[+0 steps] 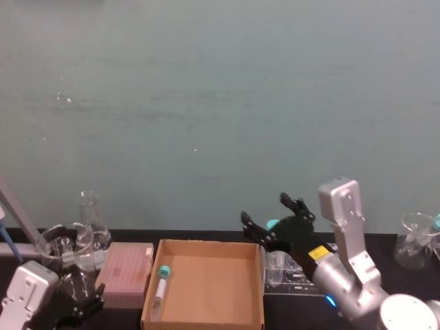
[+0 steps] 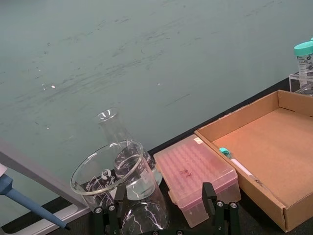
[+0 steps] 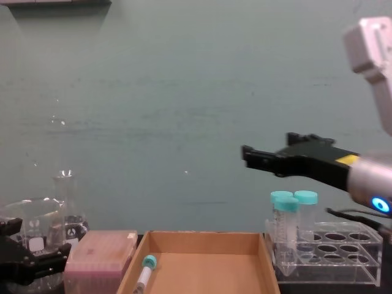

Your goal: Use the right hand to move the test tube from the test tube rack into the box.

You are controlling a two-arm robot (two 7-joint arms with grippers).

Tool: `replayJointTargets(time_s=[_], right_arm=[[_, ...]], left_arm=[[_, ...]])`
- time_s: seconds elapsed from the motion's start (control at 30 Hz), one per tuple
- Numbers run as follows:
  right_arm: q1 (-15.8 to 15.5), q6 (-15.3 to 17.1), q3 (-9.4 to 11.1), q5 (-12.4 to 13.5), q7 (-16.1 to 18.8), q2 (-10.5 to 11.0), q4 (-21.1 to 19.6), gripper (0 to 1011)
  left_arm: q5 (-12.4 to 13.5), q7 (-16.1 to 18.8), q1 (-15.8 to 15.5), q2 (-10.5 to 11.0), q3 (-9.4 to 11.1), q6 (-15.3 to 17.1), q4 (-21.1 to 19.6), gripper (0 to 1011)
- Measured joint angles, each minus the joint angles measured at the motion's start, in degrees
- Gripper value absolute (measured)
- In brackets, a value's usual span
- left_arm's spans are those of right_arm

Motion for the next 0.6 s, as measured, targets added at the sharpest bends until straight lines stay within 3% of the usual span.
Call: replayJointTargets(time_s=[0.17, 0.3, 0.43, 0.5, 0.6], right_arm=[[-3.19, -4.41, 2.08, -2.03, -2.24, 1.39, -1.08, 1003], [-6.95, -8.93, 4.87, -4.78, -6.27, 2.61, -1.85, 1002], [-9.09, -8.16, 7.12, -5.73, -9.59, 2.47, -2.49, 1003], [-10.47, -5.69, 9.27, -6.13, -12.57, 1.78, -2.96, 1003], [-11.06, -3.93, 10.75, -6.58, -14.59, 1.23, -3.10, 1003]], left_arm=[[0.00, 0.00, 0.00, 0.00, 0.00, 0.00, 0.00, 1000], [0.00, 0.00, 0.00, 0.00, 0.00, 0.00, 0.00, 1000], [0.00, 0.00, 0.00, 0.00, 0.00, 0.00, 0.00, 1000], [0.00, 0.00, 0.00, 0.00, 0.00, 0.00, 0.00, 1000], [0.00, 0.00, 0.00, 0.00, 0.00, 0.00, 0.00, 1000]])
